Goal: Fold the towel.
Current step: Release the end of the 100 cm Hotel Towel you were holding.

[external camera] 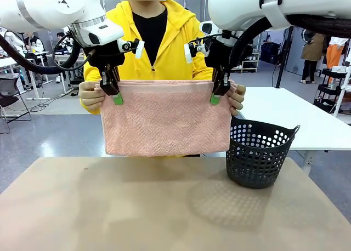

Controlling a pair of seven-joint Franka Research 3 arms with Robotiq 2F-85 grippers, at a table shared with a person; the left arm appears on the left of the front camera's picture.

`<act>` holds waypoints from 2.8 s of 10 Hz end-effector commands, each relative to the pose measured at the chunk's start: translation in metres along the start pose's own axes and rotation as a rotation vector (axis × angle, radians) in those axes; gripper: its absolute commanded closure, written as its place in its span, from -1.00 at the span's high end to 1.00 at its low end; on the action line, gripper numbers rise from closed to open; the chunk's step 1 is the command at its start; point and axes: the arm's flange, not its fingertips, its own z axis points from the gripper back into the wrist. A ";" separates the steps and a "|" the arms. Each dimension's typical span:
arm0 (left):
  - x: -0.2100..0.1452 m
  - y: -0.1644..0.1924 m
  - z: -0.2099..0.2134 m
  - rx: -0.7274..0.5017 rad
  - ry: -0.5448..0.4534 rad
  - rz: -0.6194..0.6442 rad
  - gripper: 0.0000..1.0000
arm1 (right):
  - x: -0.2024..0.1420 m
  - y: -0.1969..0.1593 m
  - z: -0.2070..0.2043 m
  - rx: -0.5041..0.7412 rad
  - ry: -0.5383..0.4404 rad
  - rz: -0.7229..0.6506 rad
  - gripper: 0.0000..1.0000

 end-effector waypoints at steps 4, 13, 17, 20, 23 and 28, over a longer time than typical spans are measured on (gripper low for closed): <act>-0.002 0.001 0.003 0.006 0.004 0.001 -1.00 | -0.003 -0.001 0.002 -0.003 0.001 0.009 -1.00; 0.001 -0.002 0.006 0.021 0.002 -0.022 0.45 | -0.003 0.003 0.002 0.015 0.014 0.003 -0.31; 0.006 -0.019 0.040 0.048 -0.035 0.024 0.62 | -0.019 0.014 0.038 0.030 -0.057 -0.057 0.80; -0.018 -0.058 0.115 0.049 -0.137 0.264 1.00 | -0.065 0.047 0.124 0.072 -0.218 -0.238 1.00; -0.067 -0.103 0.160 0.119 -0.155 0.497 0.87 | -0.121 0.081 0.171 0.023 -0.278 -0.590 0.82; -0.109 -0.133 0.171 0.319 -0.205 0.993 0.87 | -0.143 0.109 0.177 -0.117 -0.304 -0.933 0.82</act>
